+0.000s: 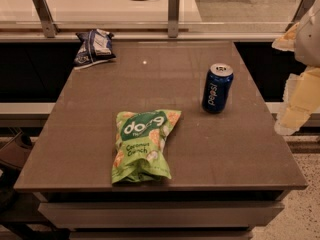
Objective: Move green rice chip bag near blue chip bag
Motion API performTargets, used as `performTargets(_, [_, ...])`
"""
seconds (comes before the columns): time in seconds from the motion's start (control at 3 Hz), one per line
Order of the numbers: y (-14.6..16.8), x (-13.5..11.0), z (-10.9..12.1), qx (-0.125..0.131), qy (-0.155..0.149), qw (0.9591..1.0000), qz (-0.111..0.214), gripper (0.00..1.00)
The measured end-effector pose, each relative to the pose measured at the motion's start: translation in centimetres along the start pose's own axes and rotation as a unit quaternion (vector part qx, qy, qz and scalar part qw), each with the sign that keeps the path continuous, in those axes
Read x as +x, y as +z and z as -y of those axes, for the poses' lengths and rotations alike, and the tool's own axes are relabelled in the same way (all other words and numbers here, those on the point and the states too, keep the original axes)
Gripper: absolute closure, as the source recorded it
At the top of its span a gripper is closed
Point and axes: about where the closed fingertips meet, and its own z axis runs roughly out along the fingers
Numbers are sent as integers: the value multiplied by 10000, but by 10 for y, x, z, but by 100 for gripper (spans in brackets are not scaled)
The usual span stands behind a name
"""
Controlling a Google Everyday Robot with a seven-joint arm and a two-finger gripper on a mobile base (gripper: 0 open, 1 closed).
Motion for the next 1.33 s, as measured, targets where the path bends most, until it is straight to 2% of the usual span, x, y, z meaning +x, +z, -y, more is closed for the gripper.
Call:
performTargets(0.33, [0,0,0,0,0,10000,0,0])
performTargets(0.67, [3,-16,-15,-26,-196,9994,276,0])
performTargets(1.0, [7,-42,-43,-43,-480,9967,647,0])
performTargets(1.33, [9,-78,-77,91,-581,9943,889,0])
